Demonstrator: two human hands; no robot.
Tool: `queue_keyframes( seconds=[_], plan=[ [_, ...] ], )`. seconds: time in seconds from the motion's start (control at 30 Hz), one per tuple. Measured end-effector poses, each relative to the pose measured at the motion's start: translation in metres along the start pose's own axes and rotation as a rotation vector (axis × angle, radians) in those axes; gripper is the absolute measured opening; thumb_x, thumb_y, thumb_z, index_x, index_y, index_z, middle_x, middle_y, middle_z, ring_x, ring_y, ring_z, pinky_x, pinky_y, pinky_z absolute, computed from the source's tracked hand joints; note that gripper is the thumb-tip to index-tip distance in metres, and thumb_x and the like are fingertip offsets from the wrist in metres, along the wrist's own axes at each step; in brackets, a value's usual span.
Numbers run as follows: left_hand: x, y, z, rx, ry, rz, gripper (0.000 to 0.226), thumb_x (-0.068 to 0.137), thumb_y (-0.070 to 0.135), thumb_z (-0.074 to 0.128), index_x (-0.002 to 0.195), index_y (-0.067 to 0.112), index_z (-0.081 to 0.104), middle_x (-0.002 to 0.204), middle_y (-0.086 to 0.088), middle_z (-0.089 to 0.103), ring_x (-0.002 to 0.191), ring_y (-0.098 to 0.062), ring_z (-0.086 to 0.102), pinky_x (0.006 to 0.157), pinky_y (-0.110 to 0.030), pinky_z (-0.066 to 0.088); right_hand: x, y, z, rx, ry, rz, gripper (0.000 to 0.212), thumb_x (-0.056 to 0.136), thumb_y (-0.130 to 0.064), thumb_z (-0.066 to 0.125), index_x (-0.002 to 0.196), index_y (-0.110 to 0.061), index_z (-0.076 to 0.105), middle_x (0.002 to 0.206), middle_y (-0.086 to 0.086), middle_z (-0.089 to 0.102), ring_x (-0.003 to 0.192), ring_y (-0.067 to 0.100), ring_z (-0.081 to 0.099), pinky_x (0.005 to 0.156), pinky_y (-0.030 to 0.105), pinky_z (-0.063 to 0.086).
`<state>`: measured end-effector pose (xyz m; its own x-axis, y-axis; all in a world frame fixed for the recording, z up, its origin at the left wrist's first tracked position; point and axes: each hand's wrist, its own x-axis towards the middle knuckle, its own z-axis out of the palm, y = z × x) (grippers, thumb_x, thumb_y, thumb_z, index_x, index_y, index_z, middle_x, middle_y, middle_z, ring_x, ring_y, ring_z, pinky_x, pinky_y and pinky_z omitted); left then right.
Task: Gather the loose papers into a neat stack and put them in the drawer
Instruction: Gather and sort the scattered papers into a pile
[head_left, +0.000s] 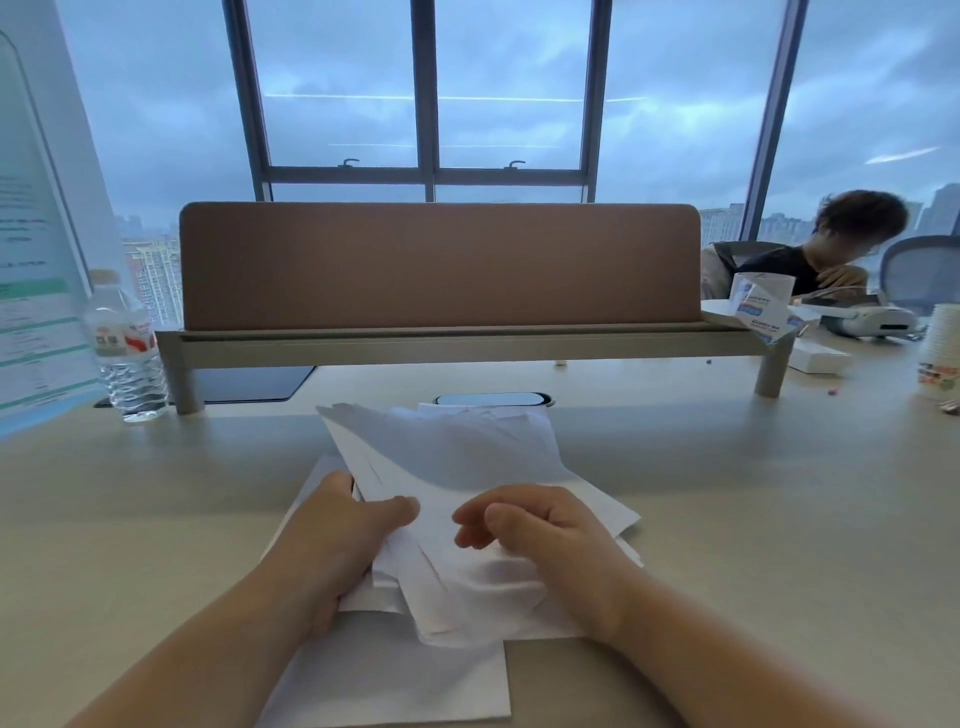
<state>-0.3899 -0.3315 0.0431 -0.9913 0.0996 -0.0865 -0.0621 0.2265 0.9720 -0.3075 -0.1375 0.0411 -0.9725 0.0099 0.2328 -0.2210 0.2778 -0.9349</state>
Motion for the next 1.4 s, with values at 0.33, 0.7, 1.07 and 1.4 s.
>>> queue_keyframes(
  seconds=[0.33, 0.7, 1.07, 1.4],
  plan=[
    [0.004, 0.008, -0.010, -0.120, 0.041, -0.025, 0.034, 0.088, -0.008, 0.068, 0.110, 0.018, 0.062, 0.108, -0.014, 0.076, 0.092, -0.038, 0.074, 0.082, -0.055, 0.063, 0.010, 0.008, -0.035, 0.125, 0.355, -0.066, 0.020, 0.082, -0.022, 0.060, 0.079, -0.023, 0.080, 0.082, 0.000, 0.077, 0.079, 0.013, 0.066, 0.083, 0.034, 0.052],
    [0.013, 0.015, -0.038, -0.648, 0.028, -0.272, 0.018, 0.099, -0.002, 0.057, 0.087, 0.012, 0.059, 0.078, -0.010, 0.062, 0.066, -0.017, 0.059, 0.032, -0.013, 0.043, 0.002, 0.005, -0.032, -0.765, 0.023, 0.082, 0.023, 0.093, -0.039, 0.053, 0.108, -0.036, 0.070, 0.122, -0.018, 0.060, 0.117, 0.013, 0.056, 0.099, 0.034, 0.046],
    [0.023, 0.013, -0.036, -0.721, 0.042, -0.231, 0.014, 0.097, 0.001, 0.060, 0.106, 0.012, 0.062, 0.084, -0.009, 0.064, 0.071, -0.017, 0.060, 0.037, -0.017, 0.051, 0.007, 0.002, -0.032, -0.994, -0.350, 0.081, 0.046, 0.098, -0.070, 0.037, 0.128, -0.049, 0.064, 0.154, -0.028, 0.046, 0.152, -0.002, 0.018, 0.128, 0.037, 0.012],
    [0.025, 0.010, -0.036, -0.716, 0.040, -0.232, 0.013, 0.096, 0.000, 0.062, 0.107, 0.008, 0.061, 0.089, -0.010, 0.065, 0.073, -0.018, 0.061, 0.035, -0.015, 0.046, 0.007, 0.018, -0.107, -1.154, 0.143, 0.580, 0.096, 0.050, -0.097, 0.056, 0.116, -0.029, 0.060, 0.122, 0.000, 0.059, 0.112, 0.023, 0.059, 0.099, 0.040, 0.051]
  ],
)
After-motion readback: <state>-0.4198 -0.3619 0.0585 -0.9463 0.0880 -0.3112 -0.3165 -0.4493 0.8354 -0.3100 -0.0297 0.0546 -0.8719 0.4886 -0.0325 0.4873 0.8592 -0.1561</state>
